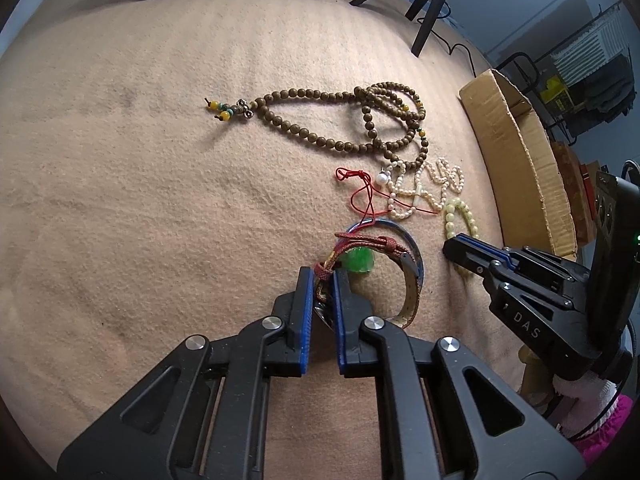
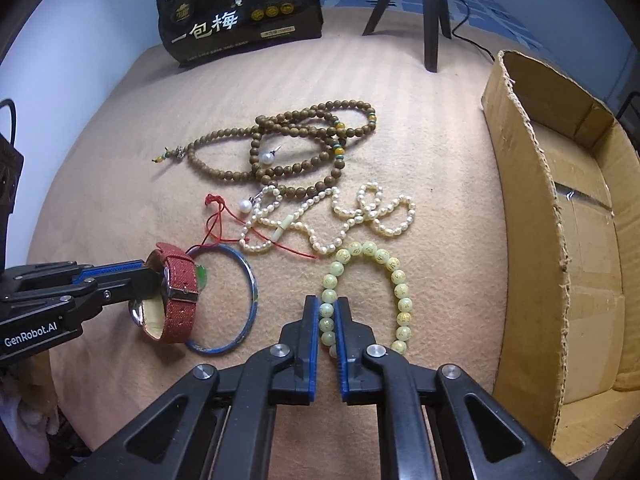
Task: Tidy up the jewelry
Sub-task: 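Close the left gripper on the red-strap watch while the right grips the cream bead bracelet, then carry the watch in the left gripper while the right carries the bracelet over the box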
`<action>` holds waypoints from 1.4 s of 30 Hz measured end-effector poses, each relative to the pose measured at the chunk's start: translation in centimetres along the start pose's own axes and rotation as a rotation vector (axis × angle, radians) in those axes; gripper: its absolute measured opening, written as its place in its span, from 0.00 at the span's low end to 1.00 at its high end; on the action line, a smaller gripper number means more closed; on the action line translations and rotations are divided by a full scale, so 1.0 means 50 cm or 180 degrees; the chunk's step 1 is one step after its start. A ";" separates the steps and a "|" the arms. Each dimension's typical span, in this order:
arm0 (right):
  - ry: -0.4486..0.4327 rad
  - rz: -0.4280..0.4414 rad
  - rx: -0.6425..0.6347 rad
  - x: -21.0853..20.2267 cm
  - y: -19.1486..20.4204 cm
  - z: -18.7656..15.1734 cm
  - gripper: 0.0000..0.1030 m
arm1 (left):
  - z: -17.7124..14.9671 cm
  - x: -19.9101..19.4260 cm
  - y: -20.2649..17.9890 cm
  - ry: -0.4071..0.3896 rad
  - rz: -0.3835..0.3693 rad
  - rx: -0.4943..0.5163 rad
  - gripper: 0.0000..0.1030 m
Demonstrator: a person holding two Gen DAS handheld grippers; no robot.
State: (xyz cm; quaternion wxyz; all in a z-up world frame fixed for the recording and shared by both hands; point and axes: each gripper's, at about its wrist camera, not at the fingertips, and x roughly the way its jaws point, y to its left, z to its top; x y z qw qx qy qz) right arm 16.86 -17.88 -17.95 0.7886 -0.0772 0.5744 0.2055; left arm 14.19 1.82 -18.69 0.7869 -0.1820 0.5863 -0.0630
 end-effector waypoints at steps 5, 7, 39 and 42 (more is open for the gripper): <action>-0.0103 0.0019 -0.0065 -0.025 0.011 0.002 0.05 | -0.001 -0.016 -0.003 -0.0070 0.0007 0.0022 0.07; -0.0179 0.0026 -0.0084 -0.042 0.017 0.005 0.05 | -0.003 -0.027 -0.003 -0.0109 0.0005 0.0032 0.07; -0.1151 -0.0117 0.0323 -0.296 -0.107 -0.026 0.05 | 0.020 -0.125 -0.187 -0.0623 -0.0304 0.0496 0.07; -0.1181 -0.0164 0.0423 -0.307 -0.137 -0.033 0.05 | 0.028 -0.121 -0.218 -0.0650 -0.0336 0.0556 0.07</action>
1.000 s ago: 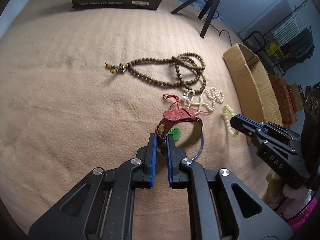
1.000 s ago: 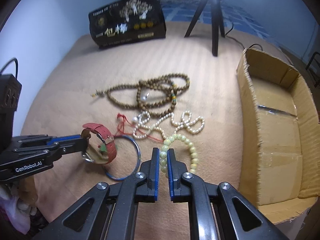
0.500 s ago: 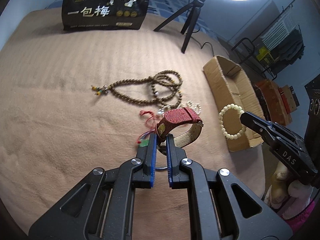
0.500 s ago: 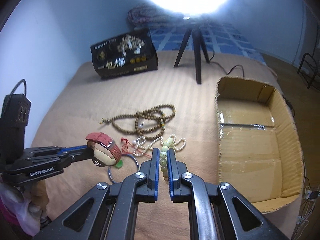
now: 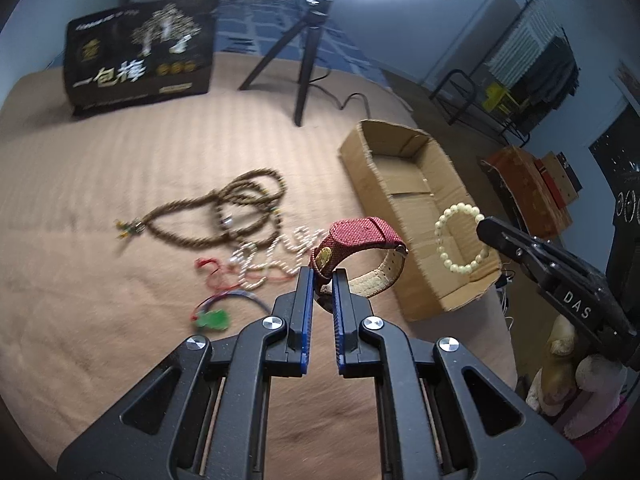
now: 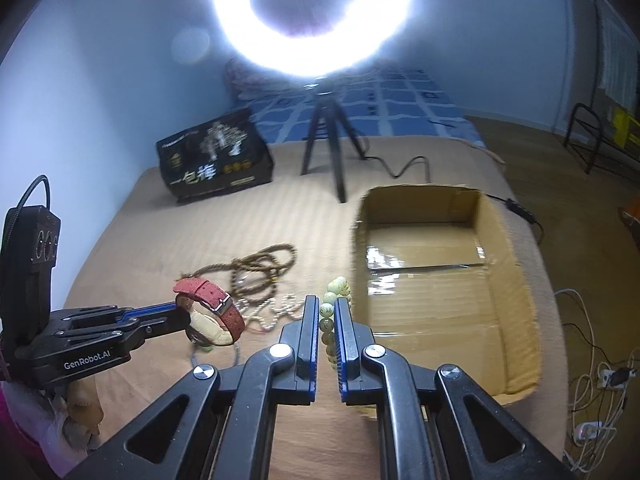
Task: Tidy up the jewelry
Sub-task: 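Carry the watch in the left gripper while the right carries the bracelet over the box, then open the left gripper dropping the watch while the right releases the bracelet into the box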
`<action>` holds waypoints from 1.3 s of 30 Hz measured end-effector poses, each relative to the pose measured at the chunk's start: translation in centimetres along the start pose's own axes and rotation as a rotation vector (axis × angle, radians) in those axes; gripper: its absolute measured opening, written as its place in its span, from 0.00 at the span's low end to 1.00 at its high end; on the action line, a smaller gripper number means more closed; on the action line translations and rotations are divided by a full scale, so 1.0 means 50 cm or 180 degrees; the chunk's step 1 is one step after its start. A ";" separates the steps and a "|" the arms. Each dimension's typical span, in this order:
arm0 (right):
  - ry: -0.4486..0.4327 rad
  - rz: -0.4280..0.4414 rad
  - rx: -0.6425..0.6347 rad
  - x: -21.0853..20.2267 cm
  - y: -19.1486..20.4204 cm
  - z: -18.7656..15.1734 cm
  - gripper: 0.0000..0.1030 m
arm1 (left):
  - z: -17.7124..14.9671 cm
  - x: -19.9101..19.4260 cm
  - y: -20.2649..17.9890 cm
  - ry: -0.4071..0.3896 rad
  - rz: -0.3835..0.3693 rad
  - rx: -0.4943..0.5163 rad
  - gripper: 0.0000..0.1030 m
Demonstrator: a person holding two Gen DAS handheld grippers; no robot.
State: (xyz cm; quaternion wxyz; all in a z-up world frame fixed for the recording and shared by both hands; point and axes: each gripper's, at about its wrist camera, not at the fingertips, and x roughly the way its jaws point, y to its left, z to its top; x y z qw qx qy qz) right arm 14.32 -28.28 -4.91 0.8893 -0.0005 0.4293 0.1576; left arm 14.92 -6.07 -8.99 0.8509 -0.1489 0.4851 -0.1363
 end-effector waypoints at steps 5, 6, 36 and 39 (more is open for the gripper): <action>-0.0027 -0.0095 0.0152 -0.007 -0.052 0.002 0.05 | 0.027 0.035 -0.054 -0.0011 -0.0074 0.0084 0.07; -0.0028 -0.0118 0.0186 -0.007 -0.064 0.001 0.05 | 0.032 0.043 -0.065 -0.0004 -0.0086 0.0107 0.07; 0.0167 -0.0457 0.0669 0.040 -0.220 -0.022 0.44 | 0.062 0.216 -0.205 0.0347 -0.0123 0.0380 0.15; 0.0114 -0.0447 0.0687 0.032 -0.220 -0.017 0.44 | 0.061 0.202 -0.207 0.0283 -0.0089 0.0428 0.16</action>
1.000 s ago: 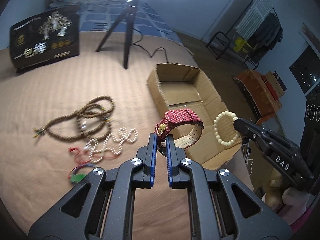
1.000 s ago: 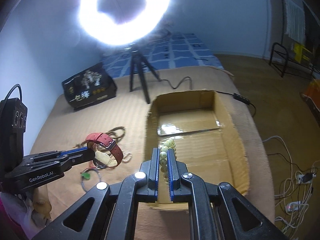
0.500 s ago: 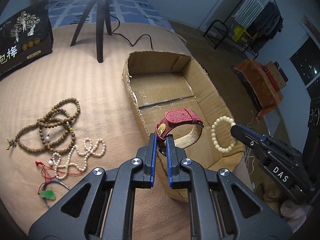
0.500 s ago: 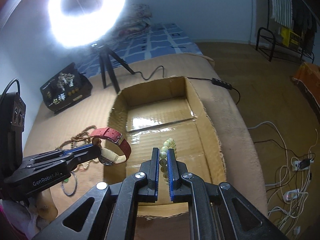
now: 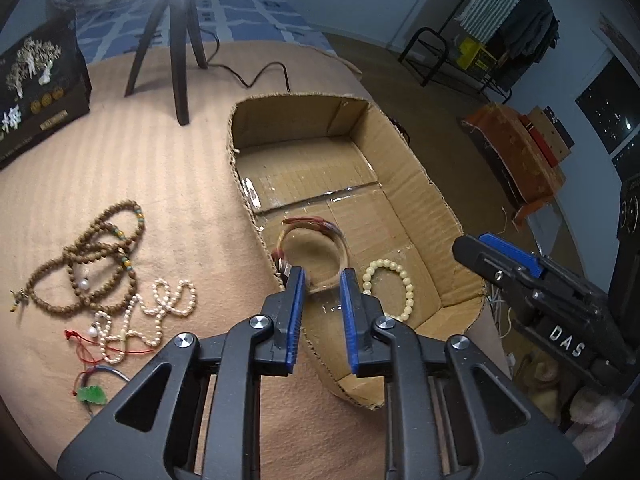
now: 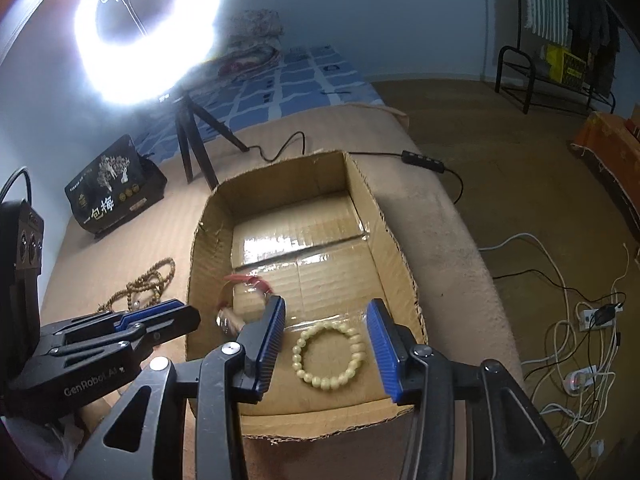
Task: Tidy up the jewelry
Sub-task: 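Open the left gripper dropping the watch while the right releases the bracelet into the box, then move both open grippers back toward the blue bangle and jade pendant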
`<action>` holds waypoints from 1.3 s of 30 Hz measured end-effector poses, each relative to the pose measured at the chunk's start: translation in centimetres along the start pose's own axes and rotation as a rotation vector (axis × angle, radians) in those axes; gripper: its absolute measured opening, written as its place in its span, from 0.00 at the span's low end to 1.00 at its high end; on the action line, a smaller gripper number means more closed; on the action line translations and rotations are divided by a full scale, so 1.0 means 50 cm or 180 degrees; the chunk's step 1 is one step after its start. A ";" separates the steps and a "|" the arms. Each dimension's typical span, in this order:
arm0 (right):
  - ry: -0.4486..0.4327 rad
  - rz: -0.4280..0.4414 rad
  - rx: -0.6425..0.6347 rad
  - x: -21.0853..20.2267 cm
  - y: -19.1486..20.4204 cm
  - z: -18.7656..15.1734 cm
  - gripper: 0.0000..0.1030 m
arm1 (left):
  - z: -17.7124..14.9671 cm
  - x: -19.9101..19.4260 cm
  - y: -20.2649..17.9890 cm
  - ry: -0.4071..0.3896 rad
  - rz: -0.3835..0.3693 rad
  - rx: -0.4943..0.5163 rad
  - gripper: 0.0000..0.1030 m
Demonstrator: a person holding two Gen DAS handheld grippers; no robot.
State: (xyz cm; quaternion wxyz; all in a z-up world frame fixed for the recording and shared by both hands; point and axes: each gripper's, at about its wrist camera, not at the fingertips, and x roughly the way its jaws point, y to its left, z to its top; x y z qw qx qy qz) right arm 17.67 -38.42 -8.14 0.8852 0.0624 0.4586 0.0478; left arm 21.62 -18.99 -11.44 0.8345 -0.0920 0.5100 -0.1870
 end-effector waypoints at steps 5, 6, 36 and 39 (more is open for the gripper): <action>-0.0019 0.0008 -0.0045 -0.005 0.009 0.001 0.44 | -0.004 -0.026 0.014 -0.0065 0.0047 0.0015 0.16; -0.0025 0.0011 -0.0064 -0.007 0.013 0.001 0.44 | -0.005 -0.030 0.016 -0.0072 0.0056 0.0019 0.16; -0.0143 0.0480 -0.0722 -0.032 0.230 -0.031 0.67 | -0.104 -0.216 0.336 -0.0155 0.0334 -0.0360 0.16; -0.0047 0.0553 -0.0782 -0.019 0.256 -0.042 0.67 | -0.117 -0.203 0.357 -0.0077 0.0281 -0.0451 0.16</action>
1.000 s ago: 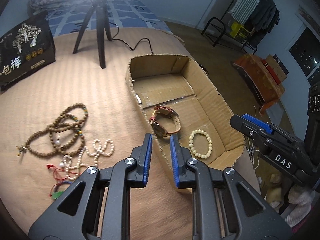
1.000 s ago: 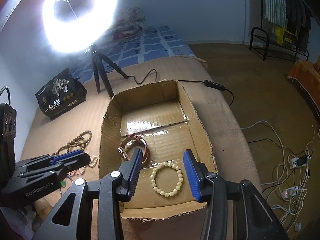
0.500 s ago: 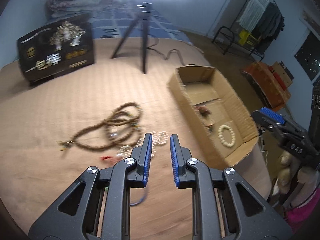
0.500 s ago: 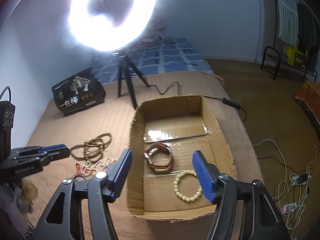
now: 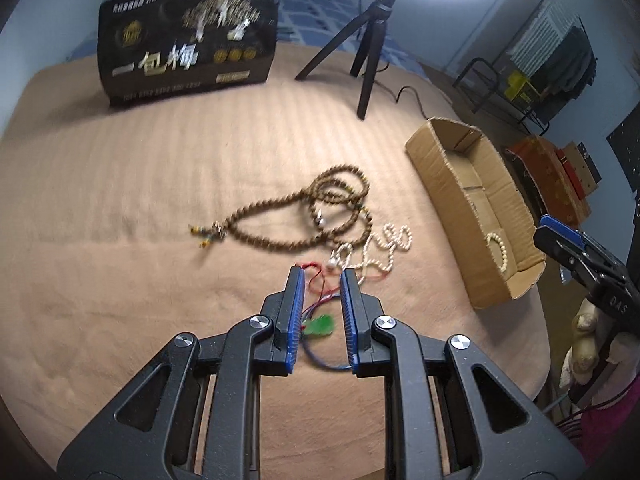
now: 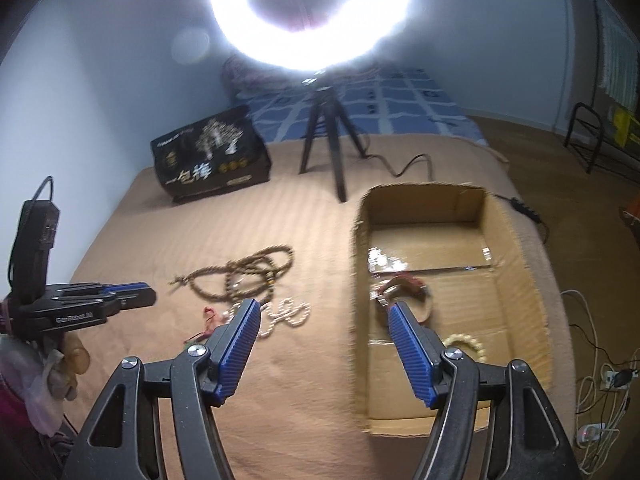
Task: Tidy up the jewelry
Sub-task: 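Move both open grippers back toward the blue bangle and jade pendant, then grip the red string of the jade pendant with the left while the right grips the blue bangle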
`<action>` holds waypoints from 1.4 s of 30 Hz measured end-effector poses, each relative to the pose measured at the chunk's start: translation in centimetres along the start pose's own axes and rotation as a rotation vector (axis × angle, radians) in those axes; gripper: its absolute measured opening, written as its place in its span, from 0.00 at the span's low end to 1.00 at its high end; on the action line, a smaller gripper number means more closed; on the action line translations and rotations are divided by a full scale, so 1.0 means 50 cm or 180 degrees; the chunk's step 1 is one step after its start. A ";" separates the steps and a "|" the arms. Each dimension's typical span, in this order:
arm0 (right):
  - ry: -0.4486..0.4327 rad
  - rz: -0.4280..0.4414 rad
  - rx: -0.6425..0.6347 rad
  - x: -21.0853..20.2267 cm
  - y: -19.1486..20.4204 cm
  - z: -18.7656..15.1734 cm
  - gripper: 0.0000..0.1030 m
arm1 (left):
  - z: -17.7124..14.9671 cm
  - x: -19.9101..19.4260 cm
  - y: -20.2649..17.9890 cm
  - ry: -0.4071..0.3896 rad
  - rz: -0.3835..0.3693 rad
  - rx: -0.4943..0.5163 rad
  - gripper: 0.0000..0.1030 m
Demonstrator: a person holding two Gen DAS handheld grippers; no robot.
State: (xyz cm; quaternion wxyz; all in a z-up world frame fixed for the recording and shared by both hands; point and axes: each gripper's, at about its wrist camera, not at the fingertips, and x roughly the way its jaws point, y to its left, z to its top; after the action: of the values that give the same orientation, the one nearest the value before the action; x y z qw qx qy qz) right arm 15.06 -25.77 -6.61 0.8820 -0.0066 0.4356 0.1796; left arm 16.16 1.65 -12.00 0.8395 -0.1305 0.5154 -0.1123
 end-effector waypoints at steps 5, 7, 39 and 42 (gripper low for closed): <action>0.0201 0.0197 -0.0010 0.034 0.033 -0.013 0.67 | -0.007 0.029 0.027 0.0145 -0.0065 -0.0165 0.16; 0.0302 0.0260 -0.0049 0.053 0.051 -0.022 0.66 | -0.008 0.041 0.034 0.0192 -0.0100 -0.0218 0.16; 0.1127 0.0543 -0.0283 0.232 0.154 -0.095 0.26 | 0.029 0.190 0.016 0.0519 -0.0073 -0.0322 0.16; 0.1142 0.0540 -0.0301 0.234 0.158 -0.095 0.26 | 0.028 0.191 0.016 0.0526 -0.0066 -0.0319 0.16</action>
State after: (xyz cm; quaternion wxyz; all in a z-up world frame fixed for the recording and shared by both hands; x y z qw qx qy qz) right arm 15.38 -15.56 -17.44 0.7707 -0.0432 0.5758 0.2694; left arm 21.69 -0.54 -19.66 0.7853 -0.1680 0.5865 -0.1054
